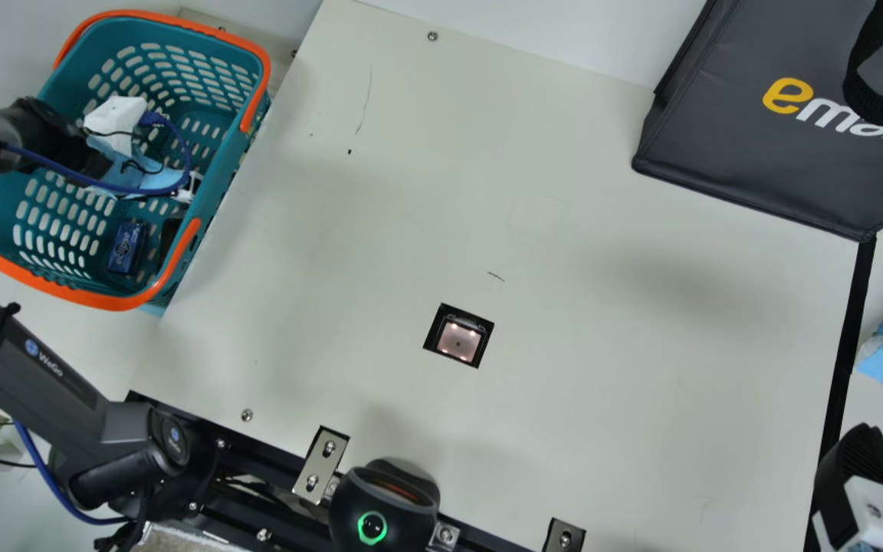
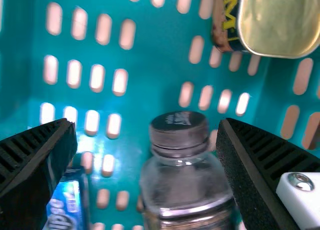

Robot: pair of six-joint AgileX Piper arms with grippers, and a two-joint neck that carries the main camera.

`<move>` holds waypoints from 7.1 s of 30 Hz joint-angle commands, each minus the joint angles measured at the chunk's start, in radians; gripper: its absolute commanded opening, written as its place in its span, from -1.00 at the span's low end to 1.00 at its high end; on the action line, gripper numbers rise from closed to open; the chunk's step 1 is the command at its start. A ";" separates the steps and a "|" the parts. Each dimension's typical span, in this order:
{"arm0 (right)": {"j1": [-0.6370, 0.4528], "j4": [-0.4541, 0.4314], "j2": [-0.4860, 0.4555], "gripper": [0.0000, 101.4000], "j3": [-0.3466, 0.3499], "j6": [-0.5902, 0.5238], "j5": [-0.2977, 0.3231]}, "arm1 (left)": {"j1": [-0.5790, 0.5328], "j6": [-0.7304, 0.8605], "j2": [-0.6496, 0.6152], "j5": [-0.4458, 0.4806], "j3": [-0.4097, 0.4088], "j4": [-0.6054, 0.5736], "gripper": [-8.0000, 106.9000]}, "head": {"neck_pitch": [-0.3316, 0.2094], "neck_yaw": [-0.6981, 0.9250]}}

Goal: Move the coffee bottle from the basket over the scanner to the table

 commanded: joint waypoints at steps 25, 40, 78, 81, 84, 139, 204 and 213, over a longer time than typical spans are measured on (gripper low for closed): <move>0.000 0.000 0.000 0.87 0.000 0.000 0.000 | -0.089 -0.243 0.063 -0.082 0.002 0.117 -0.57 | -0.030 0.002; 0.000 0.000 0.000 0.87 0.000 0.000 -0.001 | -0.064 -0.217 -0.047 -0.075 0.043 0.068 -1.00 | -0.030 0.002; 0.000 0.000 0.000 0.87 0.000 0.000 -0.001 | 0.010 -0.283 -0.456 0.075 0.207 0.165 -1.00 | -0.030 0.002; 0.000 0.000 0.000 0.87 0.000 0.000 -0.001 | 0.013 -0.293 -0.481 0.087 0.209 0.167 -1.00 | -0.030 0.002; 0.000 0.000 0.000 0.87 0.000 0.000 -0.001 | 0.015 -0.301 -0.511 0.108 0.199 0.160 -1.00 | -0.030 0.002; 0.000 0.000 0.000 0.87 0.000 0.000 0.000 | -0.634 -0.770 -0.920 0.422 -0.225 0.256 -1.00 | -0.030 0.002; 0.000 0.000 0.000 0.87 0.000 0.000 -0.001 | -0.907 -1.068 -0.934 0.042 0.212 0.464 0.71 | -0.030 0.002; 0.000 0.000 0.000 0.87 0.000 0.000 -0.001 | -0.889 -1.044 -1.075 0.130 0.197 0.468 0.71 | -0.030 0.002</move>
